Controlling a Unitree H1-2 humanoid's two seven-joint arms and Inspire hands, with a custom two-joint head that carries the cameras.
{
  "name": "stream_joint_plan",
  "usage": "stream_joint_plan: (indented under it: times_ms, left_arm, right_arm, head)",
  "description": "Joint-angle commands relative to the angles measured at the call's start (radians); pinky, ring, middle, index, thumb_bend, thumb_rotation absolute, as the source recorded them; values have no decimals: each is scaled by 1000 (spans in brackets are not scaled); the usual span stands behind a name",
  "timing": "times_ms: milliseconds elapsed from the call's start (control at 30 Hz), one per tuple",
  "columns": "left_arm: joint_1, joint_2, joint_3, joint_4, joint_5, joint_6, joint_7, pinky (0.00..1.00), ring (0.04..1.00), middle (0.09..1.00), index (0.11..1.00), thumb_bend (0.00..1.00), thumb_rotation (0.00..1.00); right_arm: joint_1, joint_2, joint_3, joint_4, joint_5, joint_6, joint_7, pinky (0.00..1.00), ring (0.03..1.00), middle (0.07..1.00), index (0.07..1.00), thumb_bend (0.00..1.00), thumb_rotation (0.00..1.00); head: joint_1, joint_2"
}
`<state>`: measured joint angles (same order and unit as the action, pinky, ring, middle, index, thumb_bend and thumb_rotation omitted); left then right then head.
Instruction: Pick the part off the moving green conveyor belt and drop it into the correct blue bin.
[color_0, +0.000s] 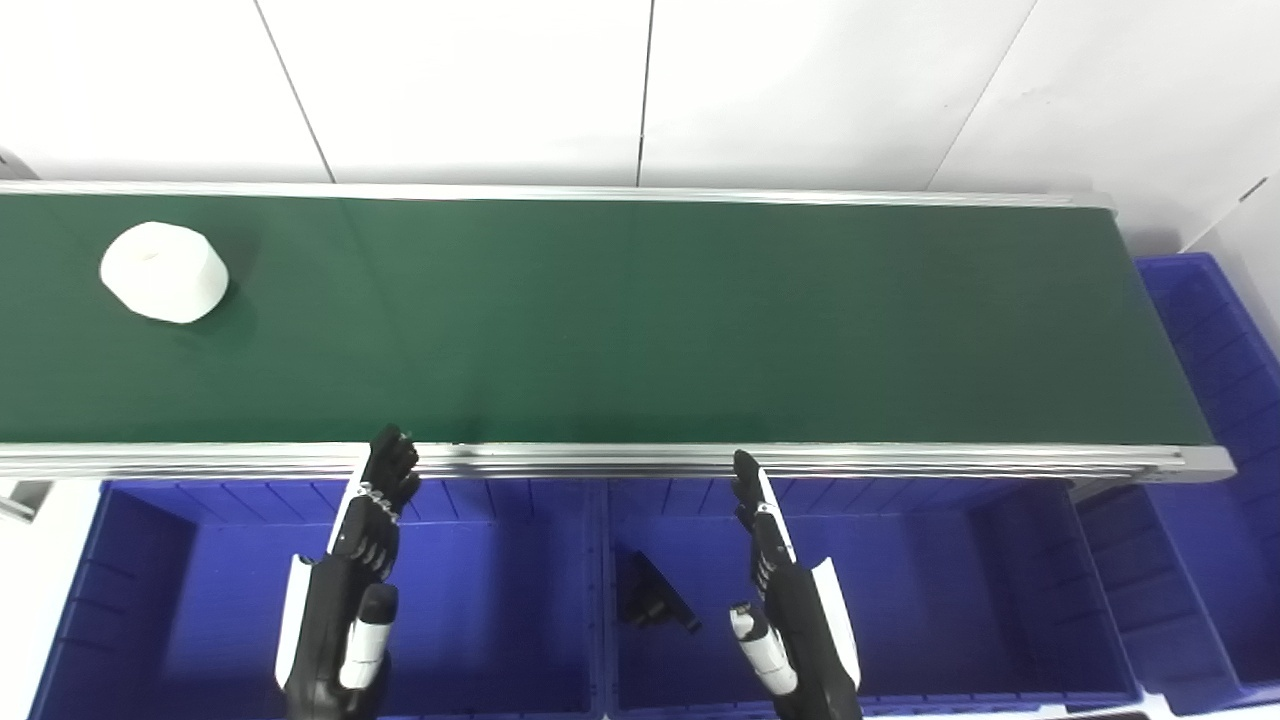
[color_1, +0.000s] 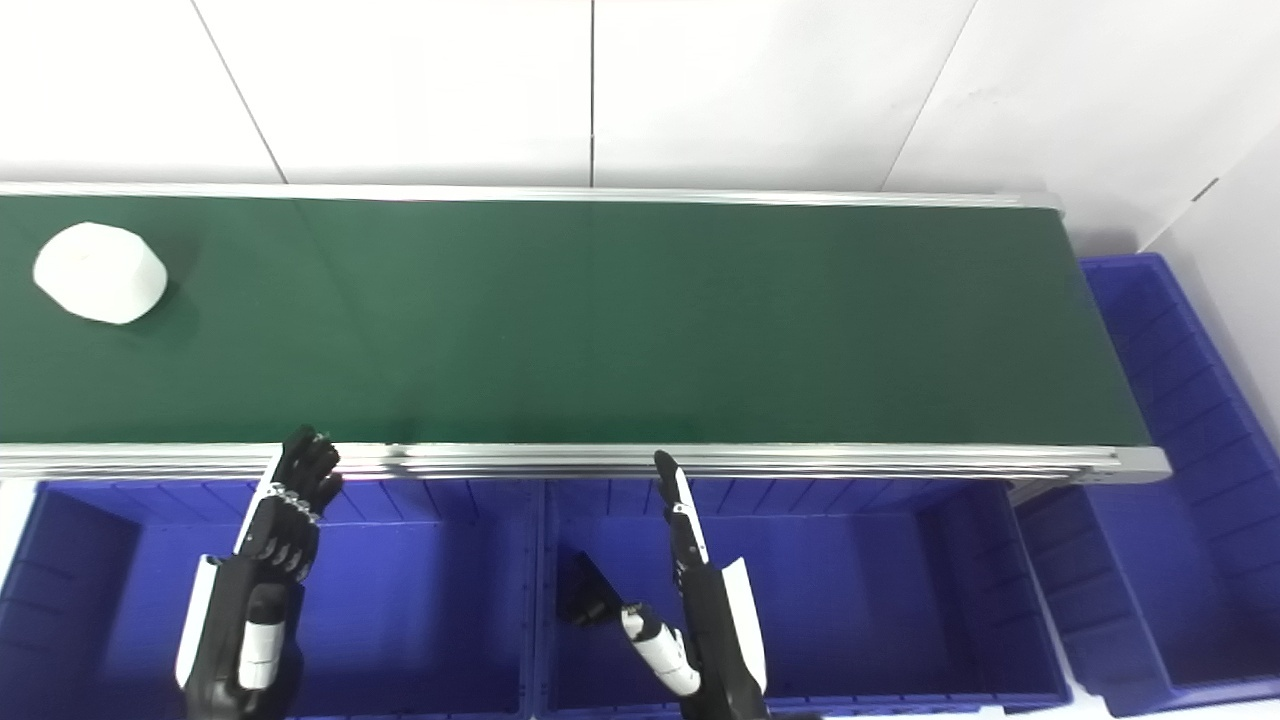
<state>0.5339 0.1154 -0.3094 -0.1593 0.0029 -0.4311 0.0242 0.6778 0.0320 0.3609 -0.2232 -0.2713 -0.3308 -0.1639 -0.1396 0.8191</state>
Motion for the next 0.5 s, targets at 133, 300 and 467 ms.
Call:
stream_joint_plan:
  times_ms: [133, 300, 467]
  left_arm:
    - [-10, 12, -65, 37, 116, -39, 117, 863, 920, 927, 918, 829, 938]
    - [-55, 72, -179, 92, 200, -39, 260, 803, 886, 894, 884, 858, 956]
    - [-80, 90, -247, 115, 228, -39, 328, 763, 866, 880, 857, 868, 930]
  right_arm:
    - [-6, -22, -24, 46, 25, -115, 4, 1000, 1000, 1000, 1000, 925, 1000]
    - [-31, -65, -33, 114, 53, -139, -10, 1000, 1000, 1000, 1000, 921, 1000]
    - [-44, -87, -43, 132, 155, -139, 2, 1000, 1000, 1000, 1000, 930, 1000]
  head:
    - [117, -68]
    - [234, -177]
    - [288, -236]
